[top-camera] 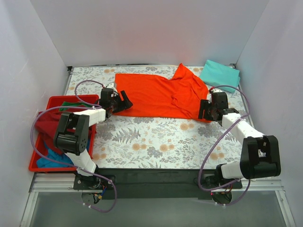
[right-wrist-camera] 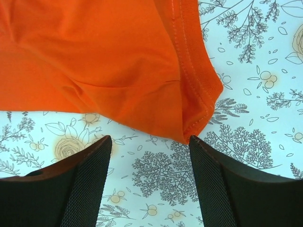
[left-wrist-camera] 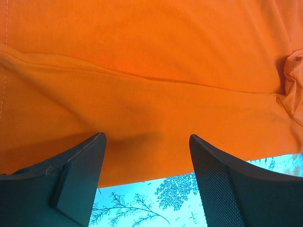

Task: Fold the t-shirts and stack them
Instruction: Fold the tshirt

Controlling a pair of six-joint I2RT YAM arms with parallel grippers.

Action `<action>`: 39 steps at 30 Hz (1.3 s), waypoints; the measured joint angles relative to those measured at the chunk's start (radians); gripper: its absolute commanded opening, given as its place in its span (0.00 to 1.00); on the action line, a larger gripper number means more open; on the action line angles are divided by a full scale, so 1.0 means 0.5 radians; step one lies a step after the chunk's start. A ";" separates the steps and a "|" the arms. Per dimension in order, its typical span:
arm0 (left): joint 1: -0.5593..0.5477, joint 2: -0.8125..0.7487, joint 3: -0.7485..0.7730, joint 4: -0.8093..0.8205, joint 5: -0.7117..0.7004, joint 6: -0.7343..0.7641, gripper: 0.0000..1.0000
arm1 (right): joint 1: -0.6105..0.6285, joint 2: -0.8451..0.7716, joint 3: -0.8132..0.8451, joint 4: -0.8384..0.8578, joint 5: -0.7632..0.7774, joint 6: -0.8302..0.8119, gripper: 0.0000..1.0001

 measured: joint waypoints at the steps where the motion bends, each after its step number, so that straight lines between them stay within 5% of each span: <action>1: 0.000 0.002 0.000 0.005 -0.005 0.000 0.70 | -0.016 0.018 -0.001 0.008 -0.006 0.000 0.71; 17: 0.000 0.007 0.000 0.011 -0.095 0.017 0.70 | -0.244 0.237 -0.046 0.188 -0.253 -0.011 0.50; 25: 0.000 0.026 0.000 0.003 -0.156 0.035 0.70 | -0.267 0.288 -0.062 0.196 -0.324 -0.020 0.18; 32: 0.000 0.040 0.000 -0.053 -0.275 0.062 0.70 | -0.358 0.306 -0.060 0.196 -0.331 -0.023 0.11; 39: 0.000 0.042 0.000 -0.081 -0.370 0.075 0.70 | -0.384 0.316 -0.002 0.170 -0.274 -0.034 0.15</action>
